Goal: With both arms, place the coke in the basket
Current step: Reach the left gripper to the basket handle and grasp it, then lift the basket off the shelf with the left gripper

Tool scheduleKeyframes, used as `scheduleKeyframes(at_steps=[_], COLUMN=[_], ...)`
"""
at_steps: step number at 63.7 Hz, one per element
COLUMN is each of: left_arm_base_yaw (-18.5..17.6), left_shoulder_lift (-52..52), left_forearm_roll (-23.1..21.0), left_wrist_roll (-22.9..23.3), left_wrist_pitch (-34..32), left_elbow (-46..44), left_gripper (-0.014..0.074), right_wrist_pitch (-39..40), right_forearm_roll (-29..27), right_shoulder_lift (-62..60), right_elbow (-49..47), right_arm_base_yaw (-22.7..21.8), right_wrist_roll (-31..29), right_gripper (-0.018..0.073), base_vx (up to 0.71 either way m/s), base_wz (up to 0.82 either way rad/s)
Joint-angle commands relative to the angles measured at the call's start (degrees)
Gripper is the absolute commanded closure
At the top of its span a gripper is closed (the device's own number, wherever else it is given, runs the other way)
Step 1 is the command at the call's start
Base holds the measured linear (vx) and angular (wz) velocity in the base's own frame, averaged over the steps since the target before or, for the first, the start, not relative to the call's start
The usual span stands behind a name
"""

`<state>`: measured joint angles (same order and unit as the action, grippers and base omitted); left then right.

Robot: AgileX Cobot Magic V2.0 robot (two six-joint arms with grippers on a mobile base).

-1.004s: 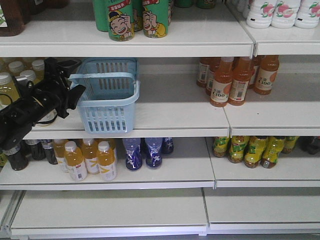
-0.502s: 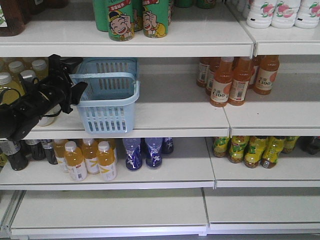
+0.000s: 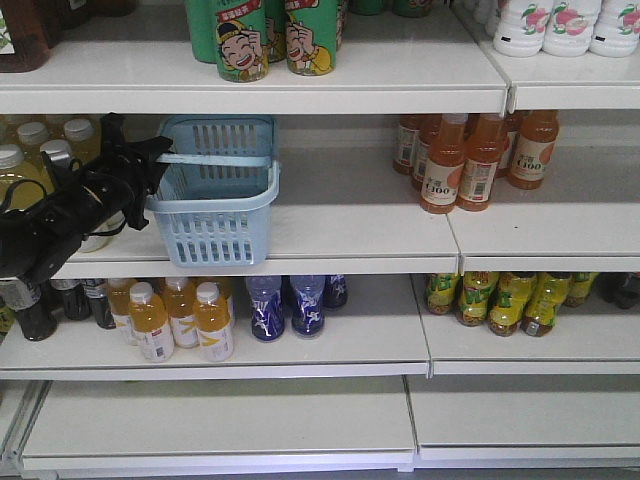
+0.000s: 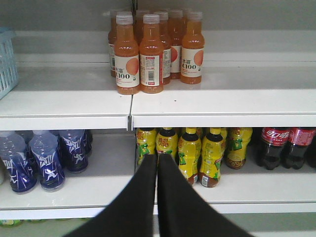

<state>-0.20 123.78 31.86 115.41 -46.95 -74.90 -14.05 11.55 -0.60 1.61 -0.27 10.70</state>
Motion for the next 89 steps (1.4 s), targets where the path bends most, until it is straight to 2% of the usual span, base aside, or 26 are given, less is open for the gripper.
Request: scheduleKeyframes(at_steps=[1, 11, 20, 28, 33, 43, 57, 67, 82, 89], left_arm_base_yaw=[-0.3, -0.3, -0.3, -0.3, -0.5, -2.1, -7.6, -12.8, -20.7, -21.7], left_shoulder_lift=[-3.3, -3.3, -3.3, -3.7, -4.6, -10.6, -23.2, -32.7, -47.1, -52.6], left_forearm_roll=[1.5, 10.8, 22.9, 32.4, 36.3, 38.6, 44.6, 44.7, 43.0, 42.8], left_wrist_roll=[-0.1, 1.0, 8.6, 8.6, 8.6, 8.6, 8.6, 8.6, 8.6, 8.6], left_wrist_pitch=[-5.0, -11.8, -19.6, -26.6, -30.6, -31.8, -31.8, -31.8, -31.8, -31.7], left_elbow=[-1.6, -1.6, -1.6, -1.4, -0.6, 7.4, 21.5, 28.4, 29.3, 29.3], left_gripper=[0.0605, 0.0605, 0.0604, 0.0604, 0.0604, 0.0604, 0.0604, 0.0604, 0.0604, 0.0604], right_wrist_pitch=[4.0, 4.0, 4.0, 4.0, 4.0, 4.0, 4.0, 4.0, 4.0, 4.0], right_forearm_roll=[0.5, 0.5, 0.5, 0.5, 0.5, 0.5, 0.5, 0.5, 0.5, 0.5], right_shoulder_lift=[-0.7, -0.7, -0.7, -0.7, -0.7, -0.7, -0.7, -0.7, -0.7, -0.7], right_elbow=[0.4, 0.4, 0.4, 0.4, 0.4, 0.4, 0.4, 0.4, 0.4, 0.4], right_arm_base_yaw=[-0.2, -0.2, -0.2, -0.2, -0.2, -0.2, -0.2, -0.2, -0.2, -0.2], right_wrist_roll=[-0.3, -0.3, -0.3, -0.3, -0.3, -0.3, -0.3, -0.3, -0.3, -0.3], right_gripper=[0.0564, 0.0564, 0.0564, 0.0564, 0.0564, 0.0564, 0.0564, 0.0564, 0.0564, 0.0564], base_vx=[0.0, 0.0, 0.0, 0.0, 0.0, 0.0, 0.0, 0.0, 0.0, 0.0], base_wz=[0.0, 0.0, 0.0, 0.0, 0.0, 0.0, 0.0, 0.0, 0.0, 0.0])
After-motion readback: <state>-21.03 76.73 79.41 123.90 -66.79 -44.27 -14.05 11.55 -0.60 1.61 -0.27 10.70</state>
